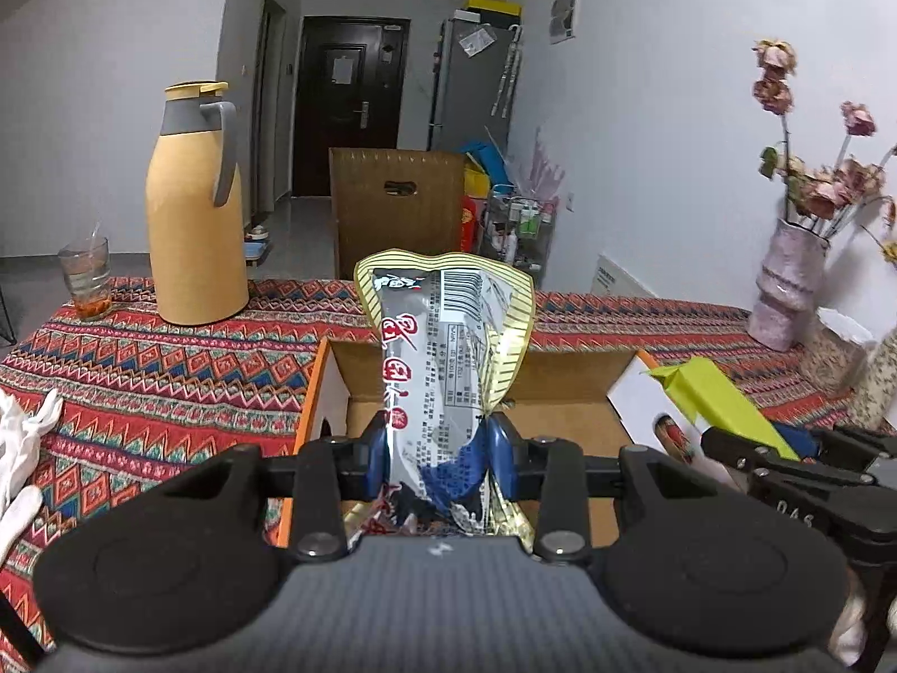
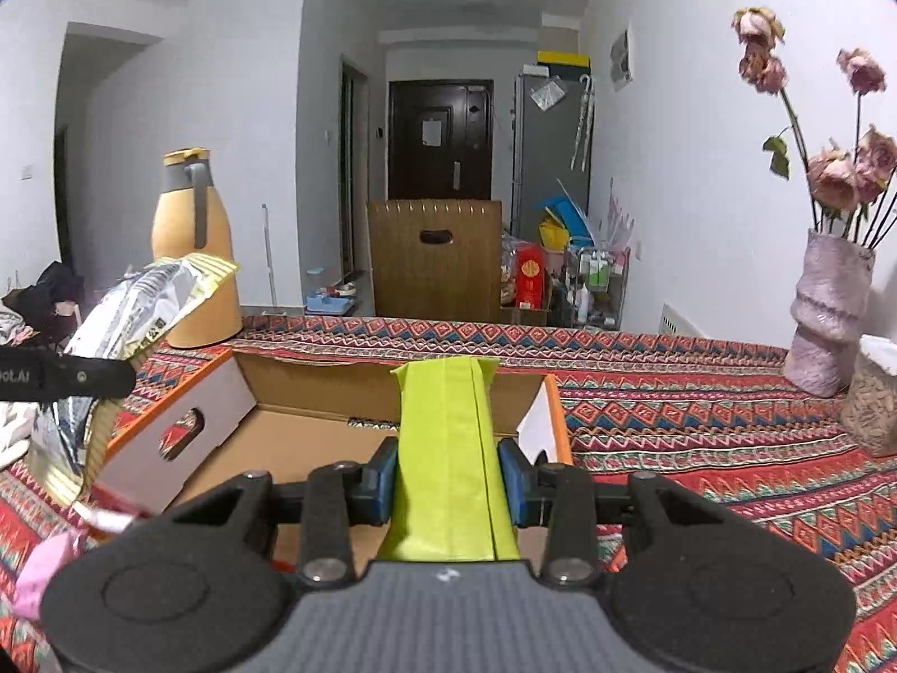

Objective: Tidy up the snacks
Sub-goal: 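Lower both held snacks into the cardboard box and open both tools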

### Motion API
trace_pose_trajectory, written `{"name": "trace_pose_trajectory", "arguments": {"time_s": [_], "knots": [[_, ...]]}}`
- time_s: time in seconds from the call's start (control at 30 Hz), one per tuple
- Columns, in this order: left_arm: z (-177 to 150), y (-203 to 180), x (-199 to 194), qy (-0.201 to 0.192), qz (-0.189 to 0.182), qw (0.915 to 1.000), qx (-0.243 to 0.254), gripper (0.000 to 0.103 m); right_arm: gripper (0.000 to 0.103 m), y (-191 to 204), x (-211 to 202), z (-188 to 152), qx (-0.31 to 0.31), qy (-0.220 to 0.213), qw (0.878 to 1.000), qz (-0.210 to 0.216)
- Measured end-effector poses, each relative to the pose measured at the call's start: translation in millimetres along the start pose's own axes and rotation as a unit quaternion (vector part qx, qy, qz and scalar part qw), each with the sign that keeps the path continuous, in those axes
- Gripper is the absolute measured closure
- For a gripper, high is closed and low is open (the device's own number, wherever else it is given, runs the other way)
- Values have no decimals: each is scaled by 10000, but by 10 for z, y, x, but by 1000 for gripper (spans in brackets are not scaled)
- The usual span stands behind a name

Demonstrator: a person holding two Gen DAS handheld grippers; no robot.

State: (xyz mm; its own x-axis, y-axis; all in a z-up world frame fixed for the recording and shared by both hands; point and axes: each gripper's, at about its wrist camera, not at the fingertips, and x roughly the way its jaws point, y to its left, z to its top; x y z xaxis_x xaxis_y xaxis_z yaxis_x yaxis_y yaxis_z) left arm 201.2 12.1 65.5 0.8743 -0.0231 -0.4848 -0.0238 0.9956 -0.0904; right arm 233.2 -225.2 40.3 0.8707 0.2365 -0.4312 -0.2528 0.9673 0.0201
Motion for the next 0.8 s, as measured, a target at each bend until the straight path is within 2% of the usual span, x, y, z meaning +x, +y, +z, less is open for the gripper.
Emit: {"name": "trace_pose_trajectory", "arguments": {"time_s": [0.2,0.37,0.6,0.77,0.8], "knots": [[106,-11,367,21,332,9994,-82,66,67,44,434,123,169,230,9995,-107],[51,-13,662,188,571,9982,-85,66,67,104,743,94,195,445,9985,-263],[-120,60,887,517,606,9968,-107,66,67,95,914,-54,218,504,9981,-283],[-162,77,860,499,530,9973,-127,64,67,113,955,-72,216,593,9979,-140],[-165,73,852,482,533,9973,-123,60,66,125,946,-80,214,601,9979,-119]]}}
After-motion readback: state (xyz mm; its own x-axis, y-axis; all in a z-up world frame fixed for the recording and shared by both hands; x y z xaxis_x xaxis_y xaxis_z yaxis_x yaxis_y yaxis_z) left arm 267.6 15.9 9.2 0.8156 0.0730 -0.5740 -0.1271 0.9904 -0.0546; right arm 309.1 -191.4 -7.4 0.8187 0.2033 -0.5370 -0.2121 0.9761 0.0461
